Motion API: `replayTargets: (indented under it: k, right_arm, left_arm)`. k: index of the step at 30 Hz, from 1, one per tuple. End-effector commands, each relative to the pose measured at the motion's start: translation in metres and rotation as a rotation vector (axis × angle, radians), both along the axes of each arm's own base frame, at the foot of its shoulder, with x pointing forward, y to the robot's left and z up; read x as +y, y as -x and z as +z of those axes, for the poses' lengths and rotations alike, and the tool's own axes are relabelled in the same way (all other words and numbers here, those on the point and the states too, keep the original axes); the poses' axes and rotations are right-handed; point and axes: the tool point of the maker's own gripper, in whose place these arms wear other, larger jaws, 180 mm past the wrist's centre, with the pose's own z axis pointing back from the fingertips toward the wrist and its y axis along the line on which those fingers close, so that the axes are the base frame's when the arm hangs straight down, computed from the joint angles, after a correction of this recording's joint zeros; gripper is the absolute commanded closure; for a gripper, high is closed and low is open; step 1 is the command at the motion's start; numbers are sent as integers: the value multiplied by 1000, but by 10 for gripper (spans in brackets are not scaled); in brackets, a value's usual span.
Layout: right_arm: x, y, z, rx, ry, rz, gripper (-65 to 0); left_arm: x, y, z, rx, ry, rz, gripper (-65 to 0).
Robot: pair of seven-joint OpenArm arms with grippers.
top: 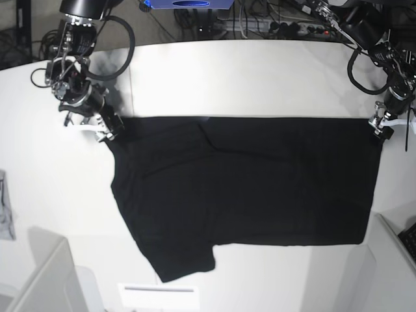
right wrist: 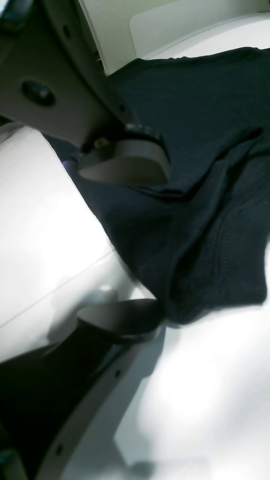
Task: Fold the T-shirt properly
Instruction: 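Regrasp the folded shoulder edge with the right gripper and lift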
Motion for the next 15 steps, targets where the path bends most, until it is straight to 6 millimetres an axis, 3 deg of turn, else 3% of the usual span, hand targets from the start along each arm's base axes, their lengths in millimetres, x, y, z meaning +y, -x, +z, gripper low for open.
replayTargets:
  k: [1, 6, 11, 13, 15]
  right_arm:
    - [-5, 4, -4, 27, 21, -1, -440]
    - [-5, 4, -4, 26, 19, -4, -431]
    - [-5, 0, -2, 16, 21, -7, -338]
    - [-6, -1, -2, 15, 22, -8, -317]
    - [-5, -1, -2, 15, 21, -7, -299]
  left_arm:
    - [5, 1, 4, 16, -13, 0, -500]
    - [5, 2, 2, 20, -10, 0, -500]
    - [5, 2, 2, 21, -8, 0, -499]
    - [5, 2, 1, 22, -9, 1, -456]
    - [5, 2, 1, 23, -7, 1, -357]
